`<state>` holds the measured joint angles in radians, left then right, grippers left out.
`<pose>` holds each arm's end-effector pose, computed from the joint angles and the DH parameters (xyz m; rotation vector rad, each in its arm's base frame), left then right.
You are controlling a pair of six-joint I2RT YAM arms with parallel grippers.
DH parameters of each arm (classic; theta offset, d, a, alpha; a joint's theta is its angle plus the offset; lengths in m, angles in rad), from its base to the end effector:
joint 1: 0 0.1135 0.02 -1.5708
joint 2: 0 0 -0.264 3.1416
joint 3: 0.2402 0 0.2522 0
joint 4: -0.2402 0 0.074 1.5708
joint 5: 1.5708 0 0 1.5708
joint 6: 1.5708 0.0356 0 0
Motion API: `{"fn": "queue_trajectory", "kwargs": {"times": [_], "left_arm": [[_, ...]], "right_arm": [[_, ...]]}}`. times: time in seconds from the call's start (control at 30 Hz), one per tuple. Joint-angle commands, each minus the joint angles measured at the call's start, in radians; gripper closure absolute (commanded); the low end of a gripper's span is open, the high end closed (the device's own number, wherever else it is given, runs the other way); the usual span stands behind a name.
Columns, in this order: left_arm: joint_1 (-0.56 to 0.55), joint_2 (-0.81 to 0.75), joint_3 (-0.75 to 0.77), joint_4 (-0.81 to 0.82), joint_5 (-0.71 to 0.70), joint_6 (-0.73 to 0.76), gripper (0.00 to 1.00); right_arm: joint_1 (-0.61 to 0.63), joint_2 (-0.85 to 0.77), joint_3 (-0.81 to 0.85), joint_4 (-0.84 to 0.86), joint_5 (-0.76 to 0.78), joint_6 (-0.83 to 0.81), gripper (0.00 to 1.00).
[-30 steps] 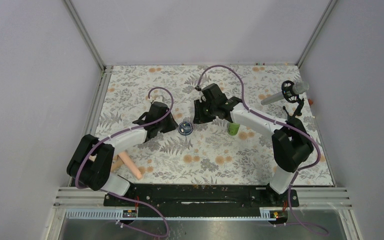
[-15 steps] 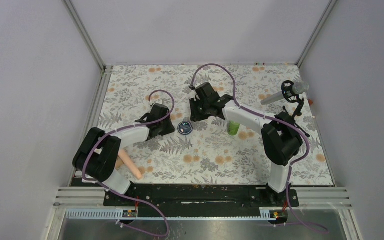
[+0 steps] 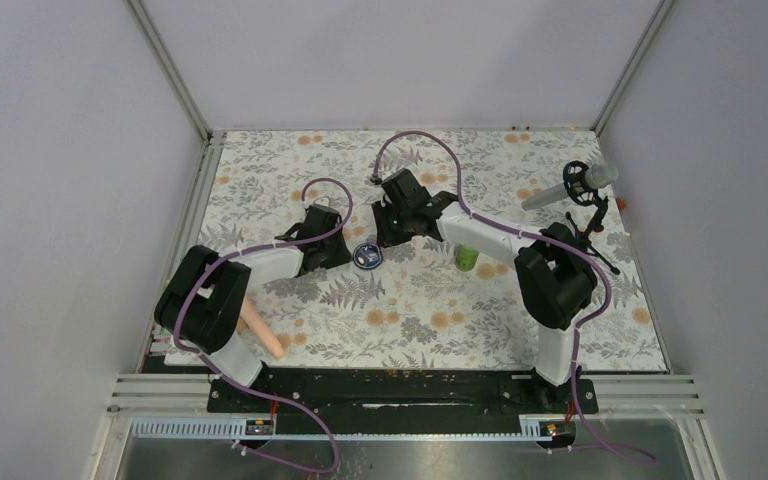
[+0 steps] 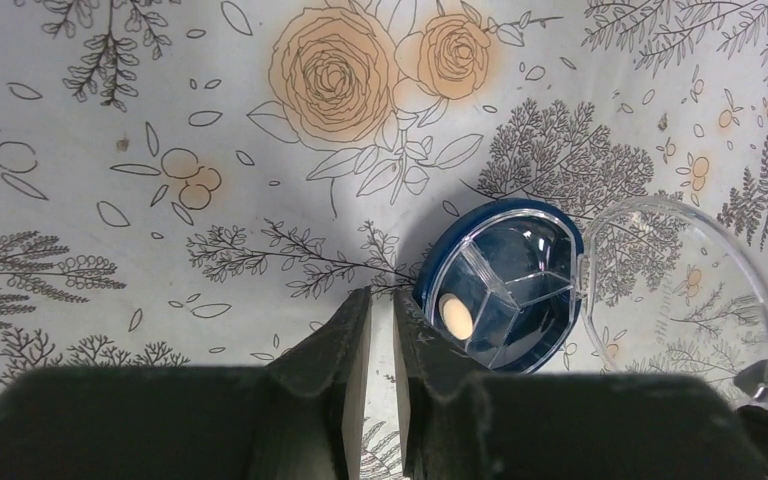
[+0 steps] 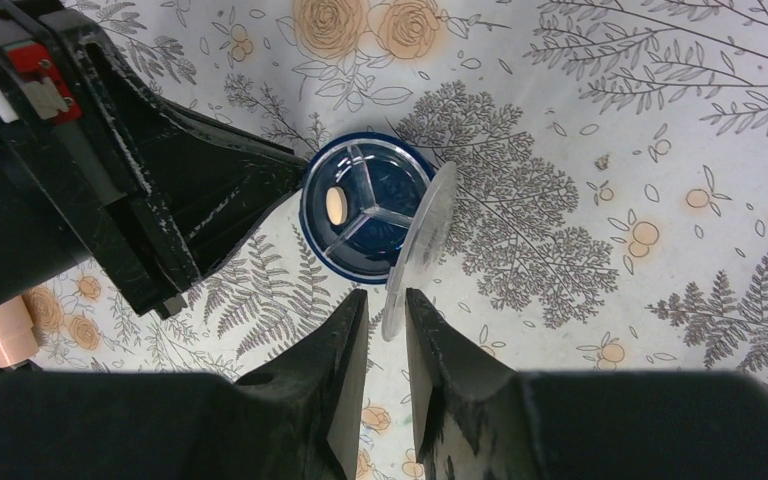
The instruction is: Sort the pills into containers
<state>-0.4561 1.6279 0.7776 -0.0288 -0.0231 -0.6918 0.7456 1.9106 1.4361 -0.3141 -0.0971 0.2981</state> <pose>0.2802 -0.1365 0.1482 -0.3053 2.4903 -0.4665 0.3139 0.2945 0.2262 -0.5895 2.3700 0.6047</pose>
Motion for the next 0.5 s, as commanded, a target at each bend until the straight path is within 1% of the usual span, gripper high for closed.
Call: {"fn": "queue_trajectory", "kwargs": {"times": [0.0, 0.1, 0.13, 0.2, 0.23, 0.27, 0.3, 0.37, 0.47], "left_arm": [[0.005, 0.028, 0.022, 0.047, 0.056, 0.006, 0.86], [0.004, 0.030, 0.013, 0.057, 0.058, 0.001, 0.86], [0.004, 0.028, 0.012, 0.060, 0.059, -0.001, 0.86], [0.005, 0.027, 0.009, 0.062, 0.061, -0.003, 0.86], [0.005, 0.025, 0.009, 0.063, 0.062, -0.004, 0.86], [0.007, 0.023, 0.007, 0.064, 0.061, -0.006, 0.86], [0.009, 0.019, 0.005, 0.064, 0.059, -0.009, 0.86], [0.016, 0.004, -0.008, 0.073, 0.048, -0.024, 0.86], [0.032, -0.027, -0.029, 0.090, 0.054, -0.039, 0.86]], "right_arm": [[0.034, 0.025, 0.058, -0.002, -0.004, -0.024, 0.73], [0.047, 0.044, 0.078, -0.013, -0.014, -0.028, 0.72], [0.050, 0.053, 0.083, -0.014, -0.025, -0.027, 0.70], [0.051, 0.069, 0.087, -0.009, -0.062, -0.023, 0.61], [0.051, 0.073, 0.080, 0.005, -0.084, -0.012, 0.53], [0.051, 0.078, 0.069, 0.026, -0.102, 0.002, 0.48], [0.050, 0.080, 0.058, 0.047, -0.120, 0.015, 0.45], [0.051, 0.076, 0.039, 0.076, -0.144, 0.040, 0.43], [0.047, 0.062, 0.034, 0.079, -0.115, 0.054, 0.43]]}}
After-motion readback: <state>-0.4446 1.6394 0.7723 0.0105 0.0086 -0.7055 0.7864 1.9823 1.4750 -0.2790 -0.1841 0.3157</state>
